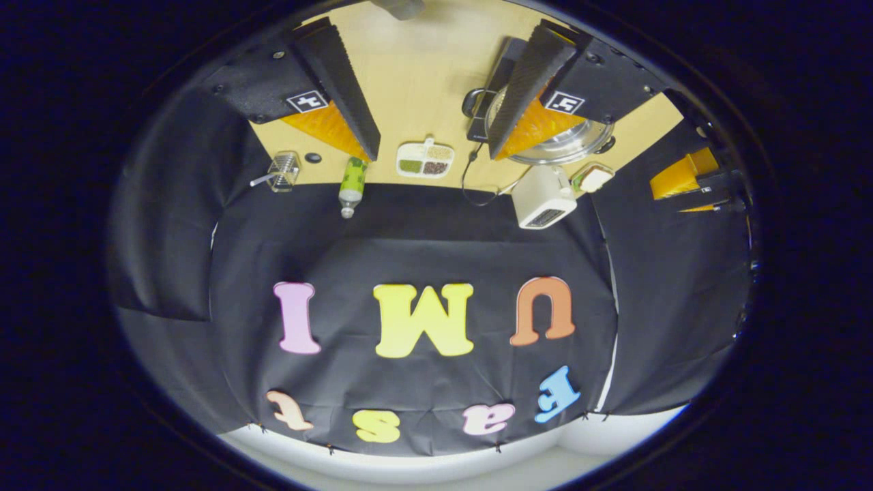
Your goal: First push the handle of the pot to place it horizontally, then grasp the pot with both hands and set it on the induction cooktop.
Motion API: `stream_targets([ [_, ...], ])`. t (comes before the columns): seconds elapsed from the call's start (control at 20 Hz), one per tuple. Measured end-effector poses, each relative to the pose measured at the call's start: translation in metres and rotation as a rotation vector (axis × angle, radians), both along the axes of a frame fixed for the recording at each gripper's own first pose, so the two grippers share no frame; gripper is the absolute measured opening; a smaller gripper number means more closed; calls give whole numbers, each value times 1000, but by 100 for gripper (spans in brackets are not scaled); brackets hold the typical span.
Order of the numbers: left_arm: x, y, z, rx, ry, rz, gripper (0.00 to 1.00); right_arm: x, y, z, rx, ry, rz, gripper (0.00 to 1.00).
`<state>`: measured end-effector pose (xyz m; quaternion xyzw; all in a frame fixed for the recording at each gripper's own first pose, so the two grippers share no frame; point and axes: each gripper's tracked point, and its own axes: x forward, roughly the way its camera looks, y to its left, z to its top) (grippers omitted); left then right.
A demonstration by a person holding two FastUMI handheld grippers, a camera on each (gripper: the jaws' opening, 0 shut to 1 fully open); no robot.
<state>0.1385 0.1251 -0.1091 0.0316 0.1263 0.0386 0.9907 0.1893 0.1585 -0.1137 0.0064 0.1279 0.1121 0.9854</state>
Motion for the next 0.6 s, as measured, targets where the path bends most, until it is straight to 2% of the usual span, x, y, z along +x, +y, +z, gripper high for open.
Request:
stream_targets([
  [0.35,-50,-82,78,-27,-135,-22,96,-79,-85,93,37,-187,-21,99],
  [0.6,-88,-154,129,-37,-222,-40,96,-131,-164,116,98,-199,-51,99],
])
